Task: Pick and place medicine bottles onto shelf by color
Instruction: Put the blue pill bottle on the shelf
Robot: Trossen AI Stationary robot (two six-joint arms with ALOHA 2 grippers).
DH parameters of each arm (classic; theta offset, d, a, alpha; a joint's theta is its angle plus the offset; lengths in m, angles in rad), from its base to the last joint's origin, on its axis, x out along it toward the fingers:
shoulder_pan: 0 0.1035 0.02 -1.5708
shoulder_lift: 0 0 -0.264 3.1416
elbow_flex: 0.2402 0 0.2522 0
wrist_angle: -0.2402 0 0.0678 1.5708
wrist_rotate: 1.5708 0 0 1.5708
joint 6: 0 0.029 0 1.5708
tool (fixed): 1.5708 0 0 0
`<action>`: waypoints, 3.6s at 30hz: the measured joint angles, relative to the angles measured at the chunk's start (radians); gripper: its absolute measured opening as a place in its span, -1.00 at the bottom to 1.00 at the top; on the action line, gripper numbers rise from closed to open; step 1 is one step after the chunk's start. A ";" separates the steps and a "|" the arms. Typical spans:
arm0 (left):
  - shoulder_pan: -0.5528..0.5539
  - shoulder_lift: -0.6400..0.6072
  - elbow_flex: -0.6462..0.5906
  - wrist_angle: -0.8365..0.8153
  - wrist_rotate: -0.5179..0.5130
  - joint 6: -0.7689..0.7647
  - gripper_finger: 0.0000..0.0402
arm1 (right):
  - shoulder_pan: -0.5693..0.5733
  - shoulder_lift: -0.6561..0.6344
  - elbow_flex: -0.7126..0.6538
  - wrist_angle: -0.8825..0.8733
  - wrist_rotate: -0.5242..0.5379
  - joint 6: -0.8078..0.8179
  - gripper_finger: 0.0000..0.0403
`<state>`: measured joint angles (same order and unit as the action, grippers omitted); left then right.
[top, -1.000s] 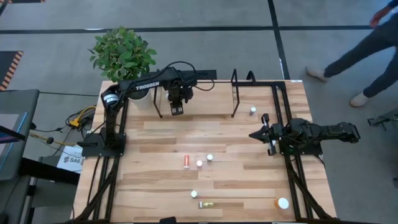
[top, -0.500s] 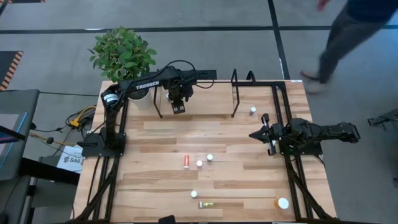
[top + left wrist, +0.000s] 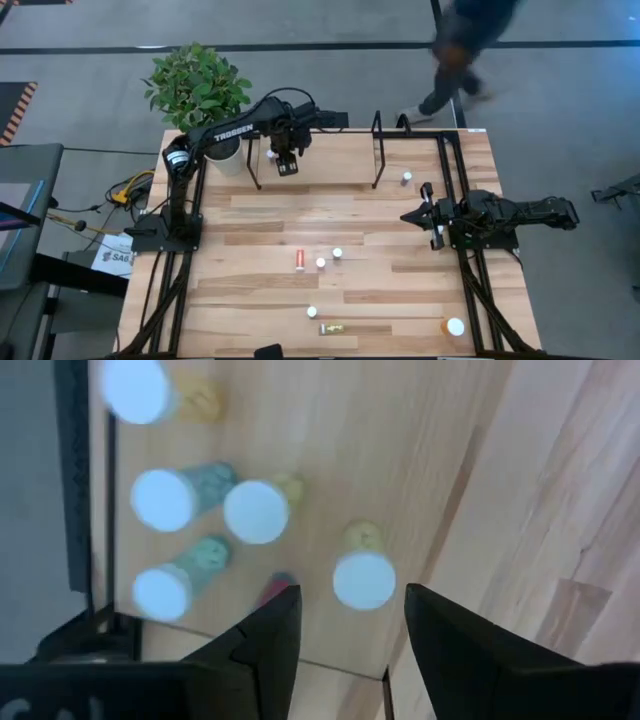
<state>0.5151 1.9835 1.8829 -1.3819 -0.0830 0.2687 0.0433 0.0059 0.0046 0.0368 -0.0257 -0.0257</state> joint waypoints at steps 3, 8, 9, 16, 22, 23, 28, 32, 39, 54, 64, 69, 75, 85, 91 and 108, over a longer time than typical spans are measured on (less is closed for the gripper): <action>-0.010 -0.001 0.048 -0.008 0.012 -0.016 -0.17 | 0.000 0.000 0.000 0.000 0.000 0.000 -0.87; -0.039 -0.002 0.129 0.047 0.103 -0.085 -0.17 | 0.000 0.000 0.000 0.000 0.000 0.000 -0.87; -0.046 -0.002 0.141 0.068 0.133 -0.089 -0.17 | 0.000 0.000 0.000 0.000 0.000 0.000 -0.87; -0.101 -0.002 0.176 0.210 0.309 -0.097 -0.17 | 0.000 0.000 0.000 0.000 0.000 0.000 -0.87; -0.156 -0.002 0.178 0.264 0.333 -0.117 -0.17 | 0.000 0.000 0.000 0.000 0.000 0.000 -0.87; -0.165 -0.002 0.178 0.274 0.334 -0.133 -0.17 | 0.000 0.000 0.000 0.000 0.000 0.000 -0.87; -0.207 -0.002 0.177 0.336 0.322 -0.253 -0.17 | 0.000 0.000 0.000 0.000 0.000 -0.045 -0.87; -0.238 -0.002 0.177 0.391 0.279 -0.388 -0.17 | 0.000 0.000 0.000 0.000 0.001 -0.179 -0.87; -0.288 -0.002 0.177 0.505 0.236 -0.560 -0.17 | -0.002 0.000 0.000 0.014 0.002 -0.235 -0.87; -0.365 -0.002 0.177 0.663 0.102 -0.753 -0.17 | -0.007 0.001 0.013 0.323 0.078 0.266 -0.87; -0.369 -0.002 0.177 0.694 0.063 -0.856 -0.17 | -0.005 0.000 0.018 0.504 0.115 0.335 -0.87; -0.370 -0.002 0.177 0.694 0.041 -0.816 -0.17 | -0.020 0.000 0.019 0.521 0.404 0.425 -0.87; -0.356 -0.002 0.177 0.693 0.016 -0.780 -0.17 | -0.022 0.000 0.020 0.514 0.534 0.525 -0.87; -0.318 -0.002 0.177 0.693 0.026 -0.719 -0.17 | -0.027 0.000 0.021 0.527 0.527 0.707 -0.87; -0.299 -0.002 0.177 0.692 0.026 -0.696 -0.17 | -0.027 0.000 0.042 0.508 0.563 0.709 -0.87; -0.276 -0.002 0.177 0.683 0.078 -0.694 -0.17 | -0.027 0.271 0.547 -0.364 0.655 0.649 -0.54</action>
<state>0.2386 1.9820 2.0598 -0.6993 -0.0051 -0.4257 0.0163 0.2770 0.5513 -0.3268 0.6291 0.6234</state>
